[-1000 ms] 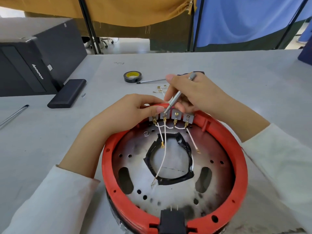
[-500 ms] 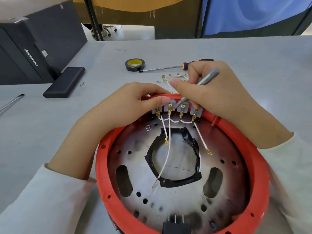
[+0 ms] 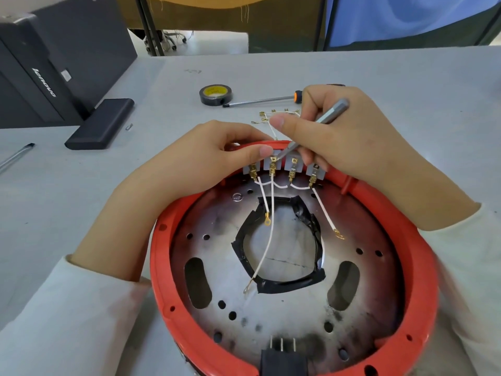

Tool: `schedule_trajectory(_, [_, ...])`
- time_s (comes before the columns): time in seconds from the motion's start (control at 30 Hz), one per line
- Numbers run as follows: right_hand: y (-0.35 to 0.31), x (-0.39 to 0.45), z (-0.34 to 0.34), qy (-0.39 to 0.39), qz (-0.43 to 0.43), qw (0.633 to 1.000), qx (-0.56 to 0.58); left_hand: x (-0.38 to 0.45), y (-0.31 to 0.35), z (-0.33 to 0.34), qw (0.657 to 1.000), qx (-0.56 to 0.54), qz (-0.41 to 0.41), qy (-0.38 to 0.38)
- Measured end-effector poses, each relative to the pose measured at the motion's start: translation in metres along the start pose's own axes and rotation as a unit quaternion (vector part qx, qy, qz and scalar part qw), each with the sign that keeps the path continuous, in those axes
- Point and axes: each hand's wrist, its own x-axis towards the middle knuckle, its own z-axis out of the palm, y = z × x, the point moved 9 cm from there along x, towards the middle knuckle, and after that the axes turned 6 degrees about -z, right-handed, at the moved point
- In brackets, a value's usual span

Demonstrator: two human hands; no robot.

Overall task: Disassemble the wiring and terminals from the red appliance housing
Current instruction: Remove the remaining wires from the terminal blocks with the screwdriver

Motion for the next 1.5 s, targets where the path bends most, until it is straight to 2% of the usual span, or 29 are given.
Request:
schedule_trajectory(0.47, [-0.001, -0.002, -0.004, 0.018, -0.022, 0.998, -0.06, 0.0, 0.0, 0.0, 1.0, 0.005, 0.007, 0.004])
schedule_trajectory(0.8, [0.0, -0.001, -0.003, 0.006, -0.01, 1.0, -0.018, 0.001, 0.0, 0.0, 1.0, 0.011, 0.006, 0.004])
schedule_trajectory(1.07, [0.009, 0.002, 0.001, -0.007, 0.041, 0.999, 0.034, 0.001, 0.0, 0.0, 1.0, 0.022, 0.006, 0.009])
schedule_trajectory(1.23, [0.01, 0.005, 0.006, -0.03, 0.054, 0.998, 0.0, 0.002, -0.001, 0.0, 1.0, 0.023, 0.006, 0.01])
schedule_trajectory(1.5, [0.004, -0.001, -0.006, 0.019, 0.016, 0.999, 0.031, 0.001, 0.0, 0.0, 1.0, 0.021, 0.002, 0.007])
